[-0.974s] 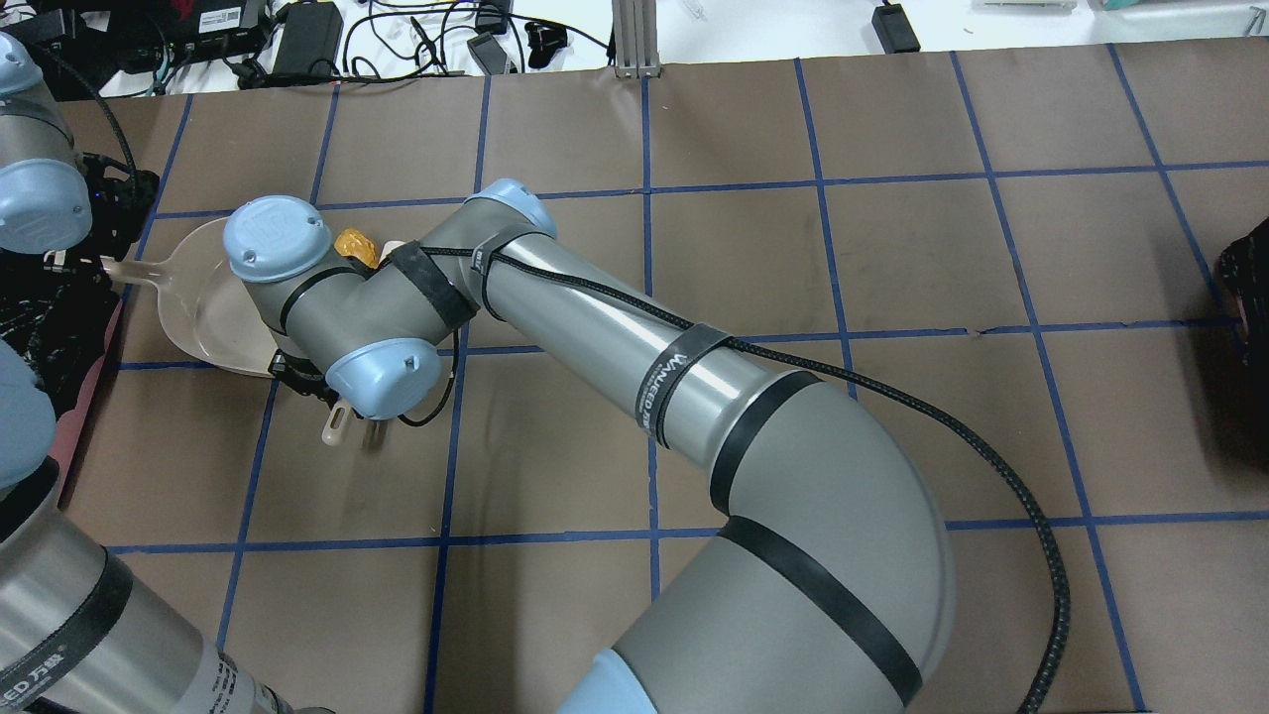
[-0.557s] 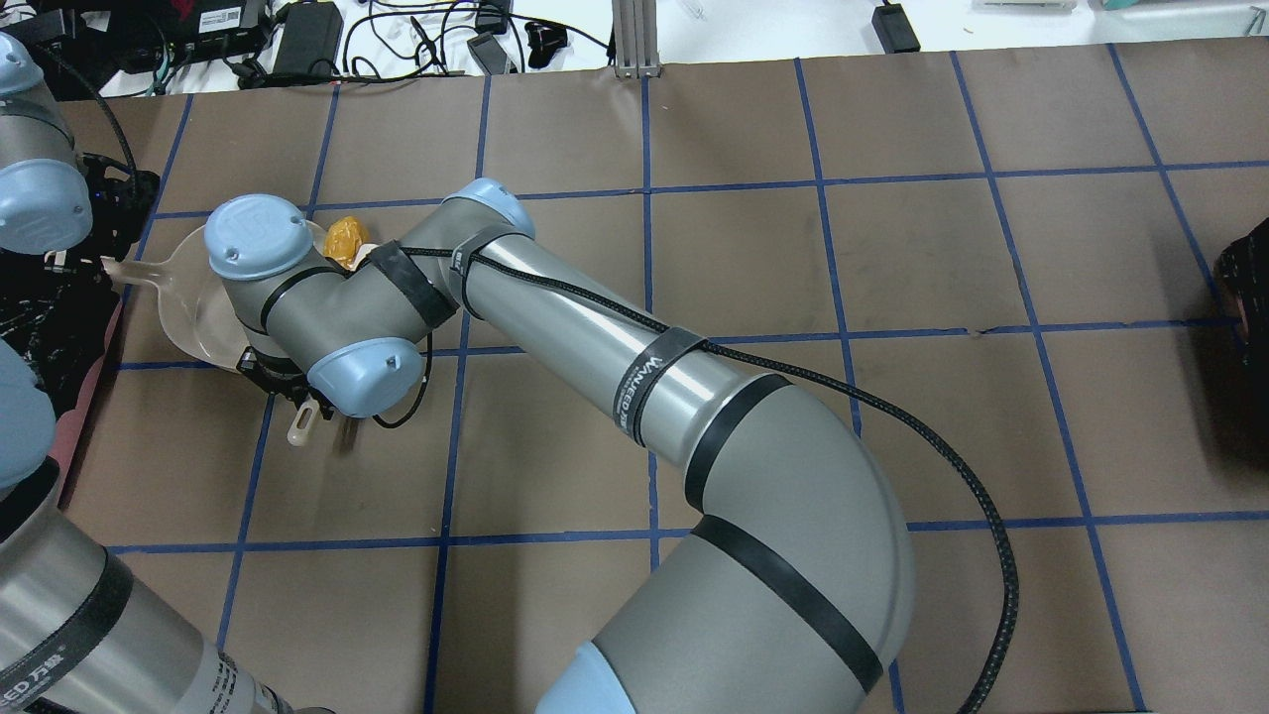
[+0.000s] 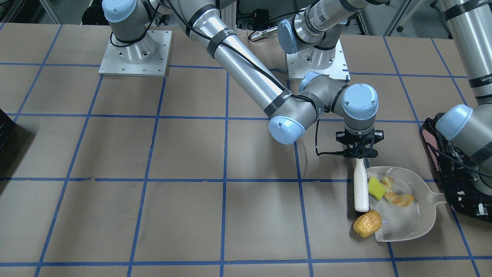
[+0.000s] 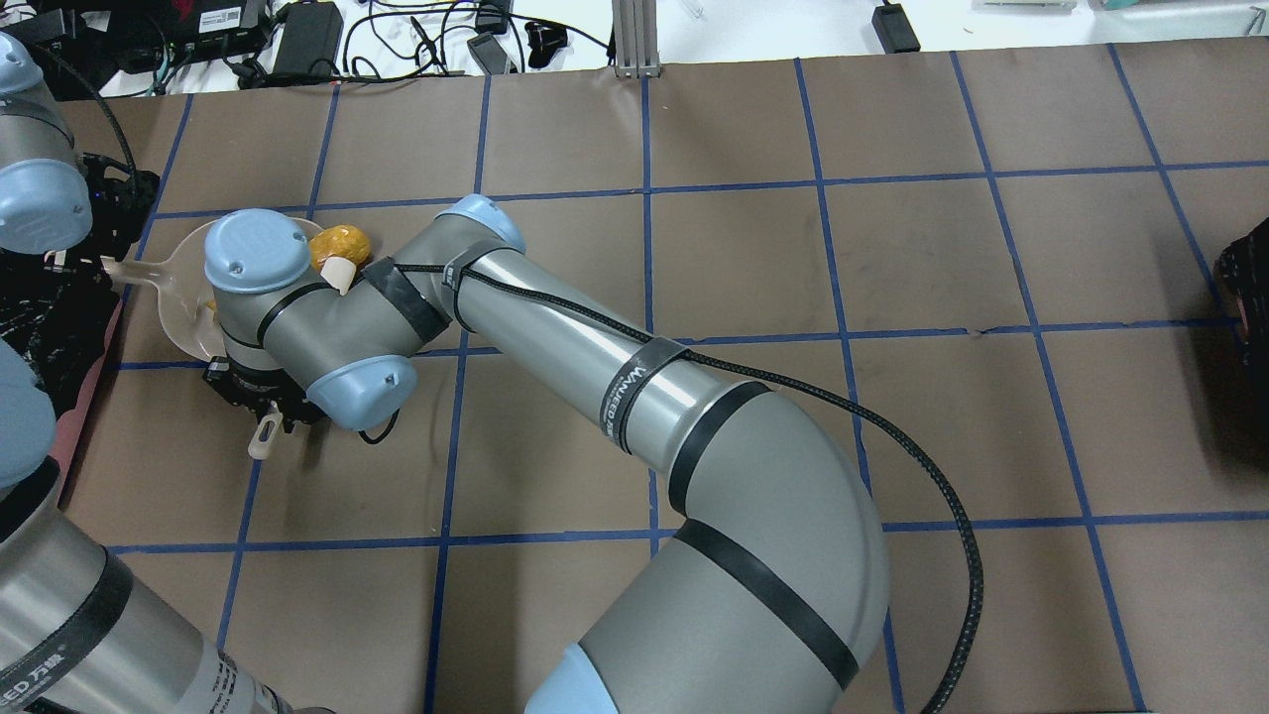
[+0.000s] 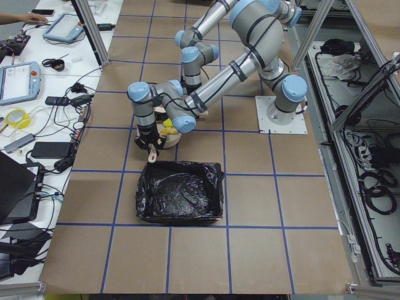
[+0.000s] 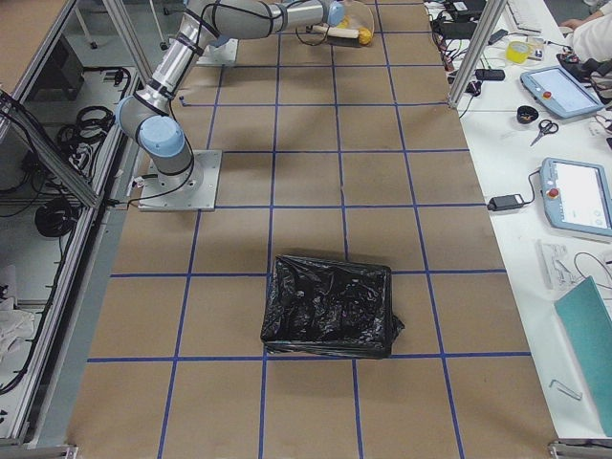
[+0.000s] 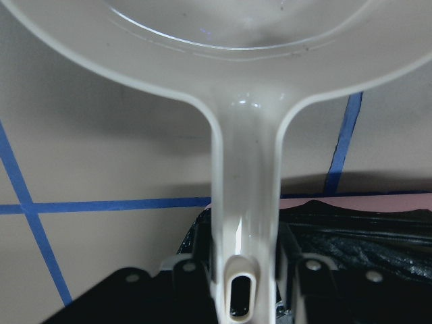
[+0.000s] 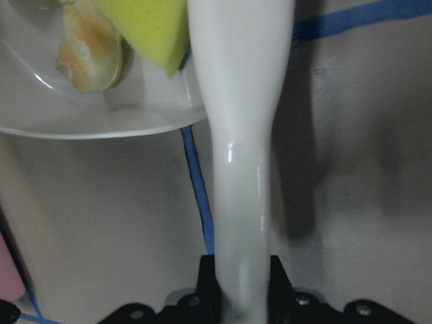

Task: Sweep and dump trash in nearest bin
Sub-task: 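Sweep the bread, pretzel and sponge into the dustpan with the right gripper's brush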

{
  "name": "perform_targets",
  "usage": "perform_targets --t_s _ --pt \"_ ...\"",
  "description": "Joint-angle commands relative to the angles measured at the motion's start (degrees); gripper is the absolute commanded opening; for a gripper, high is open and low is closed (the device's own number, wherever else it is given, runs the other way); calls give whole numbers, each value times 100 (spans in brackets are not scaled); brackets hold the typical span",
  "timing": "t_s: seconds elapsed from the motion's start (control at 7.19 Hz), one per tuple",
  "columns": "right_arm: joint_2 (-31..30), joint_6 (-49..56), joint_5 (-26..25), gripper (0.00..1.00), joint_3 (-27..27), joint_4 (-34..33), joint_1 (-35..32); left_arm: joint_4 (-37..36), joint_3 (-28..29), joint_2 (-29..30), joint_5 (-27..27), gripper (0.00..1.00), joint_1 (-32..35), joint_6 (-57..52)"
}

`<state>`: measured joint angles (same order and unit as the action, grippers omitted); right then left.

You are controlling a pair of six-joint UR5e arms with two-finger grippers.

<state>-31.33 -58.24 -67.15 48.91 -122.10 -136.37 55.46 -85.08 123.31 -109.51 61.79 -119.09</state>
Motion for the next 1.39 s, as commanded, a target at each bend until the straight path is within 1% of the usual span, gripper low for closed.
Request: perform_targets --t_s 0.0,0.14,0.42,0.56,0.7,0.83,1.11,1.25 --pt "66 -12 463 0 -13 -410 -30 0 0 0 0 0 0 0" --pt "40 -143 535 0 -13 -524 -74 0 0 0 0 0 0 0" --pt "-91 -127 510 0 -22 -447 -39 0 0 0 0 0 0 0" --pt "-240 100 449 0 13 -272 66 0 0 0 0 0 0 0" --pt "-390 302 474 0 5 43 188 0 0 0 0 0 0 0" --pt "-469 374 509 0 5 46 311 0 0 0 0 0 9 0" --pt "-409 689 492 0 -30 29 496 0 0 0 0 0 0 9" --pt "-504 926 414 0 -31 55 680 0 0 0 0 0 0 0"
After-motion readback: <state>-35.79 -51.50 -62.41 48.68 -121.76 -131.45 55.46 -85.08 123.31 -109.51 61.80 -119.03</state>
